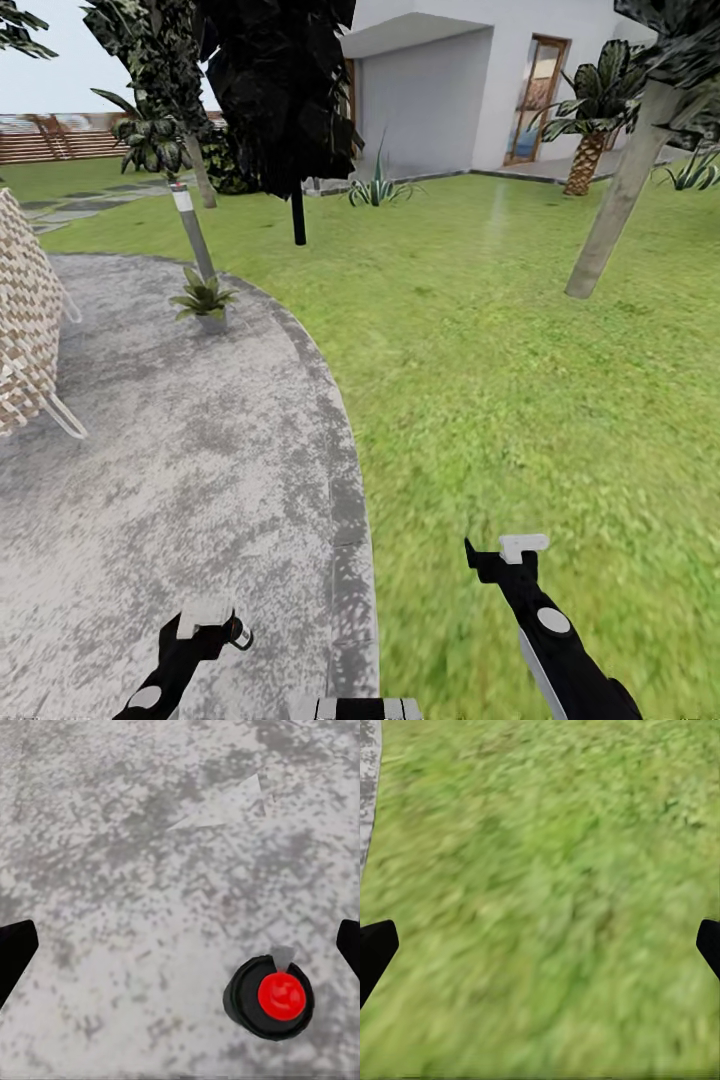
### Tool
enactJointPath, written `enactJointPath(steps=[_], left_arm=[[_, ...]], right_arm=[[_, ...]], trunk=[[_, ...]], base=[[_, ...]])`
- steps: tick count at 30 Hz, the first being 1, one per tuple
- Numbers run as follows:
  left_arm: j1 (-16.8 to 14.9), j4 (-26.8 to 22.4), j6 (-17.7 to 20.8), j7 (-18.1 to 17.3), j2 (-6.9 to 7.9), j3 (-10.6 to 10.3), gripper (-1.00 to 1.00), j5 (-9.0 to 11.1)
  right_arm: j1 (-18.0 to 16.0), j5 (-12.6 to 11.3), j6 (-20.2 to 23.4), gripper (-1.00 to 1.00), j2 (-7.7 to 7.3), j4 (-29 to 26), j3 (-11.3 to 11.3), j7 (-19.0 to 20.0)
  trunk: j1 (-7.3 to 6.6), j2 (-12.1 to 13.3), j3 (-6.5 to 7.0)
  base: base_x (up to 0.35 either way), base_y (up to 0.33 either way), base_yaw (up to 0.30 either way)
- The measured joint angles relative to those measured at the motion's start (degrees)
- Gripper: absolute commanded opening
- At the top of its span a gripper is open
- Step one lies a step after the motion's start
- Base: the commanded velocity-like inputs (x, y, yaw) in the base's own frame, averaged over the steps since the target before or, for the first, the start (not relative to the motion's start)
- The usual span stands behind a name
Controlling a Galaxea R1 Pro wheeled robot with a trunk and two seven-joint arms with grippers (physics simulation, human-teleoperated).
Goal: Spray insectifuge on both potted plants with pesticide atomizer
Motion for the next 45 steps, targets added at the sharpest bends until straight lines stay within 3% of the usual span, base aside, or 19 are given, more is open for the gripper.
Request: enactJointPath(steps=[12,38,45], left_arm=[[0.01,0.28,-0.28,0.40,0.09,0.27,1.00,0.00],[0.00,0.19,-0.43,0.63,0.03,0.01,1.00,-0.01],[0.05,0.28,-2.28,0.63,0.09,0.05,1.00,0.07]], right_arm=[[0.00,0.11,-0.04,1.00,-0.16,0.19,0.00,0.08],[0.00,0.11,-0.04,1.00,-0.16,0.19,0.01,0.08],[0.00,0.03,-0.07,1.00,-0.08,0.11,0.00,0.08]], trunk=[[0.31,-0.16,-2.66],[0.31,-0.16,-2.67],[0.36,-0.19,-3.14]], base=[[0.000,0.000,0.000],[0.028,-0.058,0.000],[0.000,0.000,0.000]])
